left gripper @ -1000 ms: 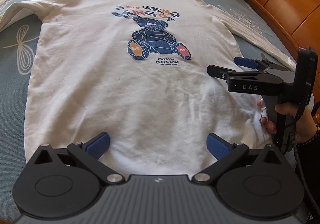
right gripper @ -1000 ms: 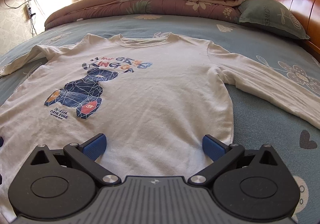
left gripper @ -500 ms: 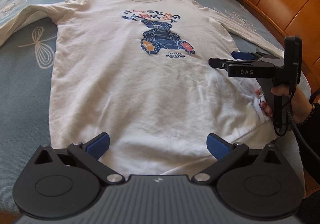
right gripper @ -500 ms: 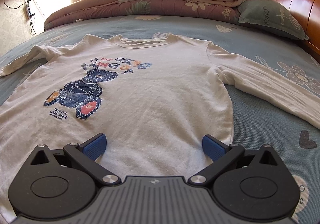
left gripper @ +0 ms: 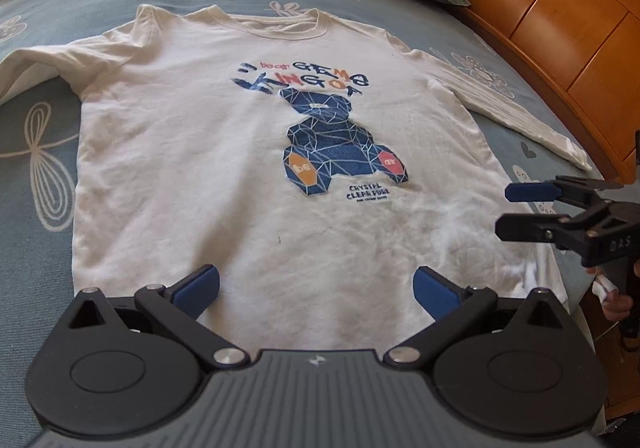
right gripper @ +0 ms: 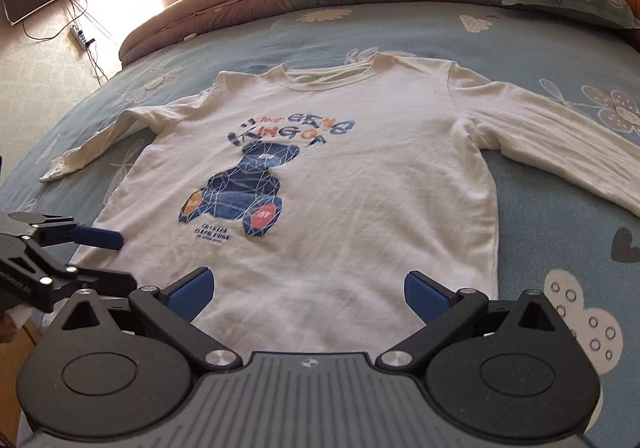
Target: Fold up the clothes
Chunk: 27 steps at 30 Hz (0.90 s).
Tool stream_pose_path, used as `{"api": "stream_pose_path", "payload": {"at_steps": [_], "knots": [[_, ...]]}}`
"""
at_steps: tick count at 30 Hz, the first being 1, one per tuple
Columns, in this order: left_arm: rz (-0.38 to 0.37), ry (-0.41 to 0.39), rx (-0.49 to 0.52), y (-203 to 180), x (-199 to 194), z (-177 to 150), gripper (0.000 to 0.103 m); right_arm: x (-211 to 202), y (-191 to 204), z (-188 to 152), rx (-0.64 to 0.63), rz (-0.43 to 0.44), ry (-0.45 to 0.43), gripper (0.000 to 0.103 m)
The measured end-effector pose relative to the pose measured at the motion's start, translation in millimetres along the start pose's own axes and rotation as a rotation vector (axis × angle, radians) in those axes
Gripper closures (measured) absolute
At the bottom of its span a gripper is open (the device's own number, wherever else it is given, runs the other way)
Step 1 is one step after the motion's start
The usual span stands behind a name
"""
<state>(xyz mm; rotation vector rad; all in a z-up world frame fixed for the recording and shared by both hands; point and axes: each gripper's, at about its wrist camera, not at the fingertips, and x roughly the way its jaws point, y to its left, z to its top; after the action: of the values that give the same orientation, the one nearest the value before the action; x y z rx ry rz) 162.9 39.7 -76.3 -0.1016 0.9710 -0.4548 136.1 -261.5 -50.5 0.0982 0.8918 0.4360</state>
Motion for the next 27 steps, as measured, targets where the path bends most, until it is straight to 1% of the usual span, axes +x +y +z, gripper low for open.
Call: {"api": "stream_pose_path", "payload": {"at_steps": [1, 2, 4, 6, 8, 11, 13, 15, 17, 18, 19, 22, 24, 25, 27], "knots": [[-0.017, -0.016, 0.013, 2.3, -3.1, -4.1, 0.001, -0.4, -1.0, -7.9, 0.002, 0.003, 0.028, 0.0], [-0.032, -0.031, 0.025, 4.4, -6.2, -8.0, 0.001, -1.5, -2.9, -17.1, -0.004, -0.014, 0.042, 0.0], [-0.047, -0.036, 0.042, 7.0, -10.6, -11.6, 0.001, -10.2, -4.4, -35.0, -0.049, -0.046, 0.019, 0.0], [-0.058, -0.036, 0.055, 8.9, -14.1, -14.4, 0.001, -17.6, -4.3, -43.1, -0.071, -0.101, 0.034, 0.0], [-0.053, -0.032, 0.048, 8.7, -15.7, -13.6, 0.001, -22.3, -6.5, -41.9, -0.052, -0.126, 0.033, 0.0], [-0.033, -0.029, 0.004, 8.3, -18.2, -9.4, 0.001, -25.3, -13.2, -28.1, 0.016, -0.108, -0.002, 0.0], [-0.03, -0.05, -0.013, 8.0, -22.3, -6.4, 0.001, -21.0, -12.3, -17.2, 0.054, -0.1, -0.016, 0.0], [-0.036, -0.068, -0.008, 9.3, -23.9, -4.1, 0.001, -13.7, -9.7, -8.8, 0.075, -0.075, -0.019, 0.0], [-0.039, -0.074, -0.009, 12.8, -22.7, -1.9, 0.001, -2.2, -6.1, -5.6, 0.067, -0.064, 0.001, 0.0], [-0.03, -0.053, -0.028, 17.2, -18.5, -2.2, 0.001, 4.1, -4.6, -4.8, 0.062, -0.068, 0.017, 0.0], [-0.028, -0.04, -0.051, 22.4, -14.5, -4.1, 0.001, 10.2, -3.5, -6.9, 0.05, -0.09, 0.036, 0.0], [-0.068, -0.101, -0.084, 30.4, -18.8, -14.1, 0.001, 15.4, 5.0, -17.4, -0.052, -0.136, 0.019, 0.0], [-0.083, -0.133, -0.116, 33.6, -20.9, -18.3, 0.001, 18.2, 11.7, -20.7, -0.109, -0.17, 0.026, 0.0], [-0.089, -0.147, -0.131, 34.9, -21.8, -19.9, 0.001, 19.3, 13.5, -21.4, -0.119, -0.183, 0.025, 0.0], [-0.087, -0.146, -0.139, 34.6, -22.0, -18.4, 0.001, 20.4, 12.3, -19.9, -0.085, -0.194, 0.013, 0.0]]}}
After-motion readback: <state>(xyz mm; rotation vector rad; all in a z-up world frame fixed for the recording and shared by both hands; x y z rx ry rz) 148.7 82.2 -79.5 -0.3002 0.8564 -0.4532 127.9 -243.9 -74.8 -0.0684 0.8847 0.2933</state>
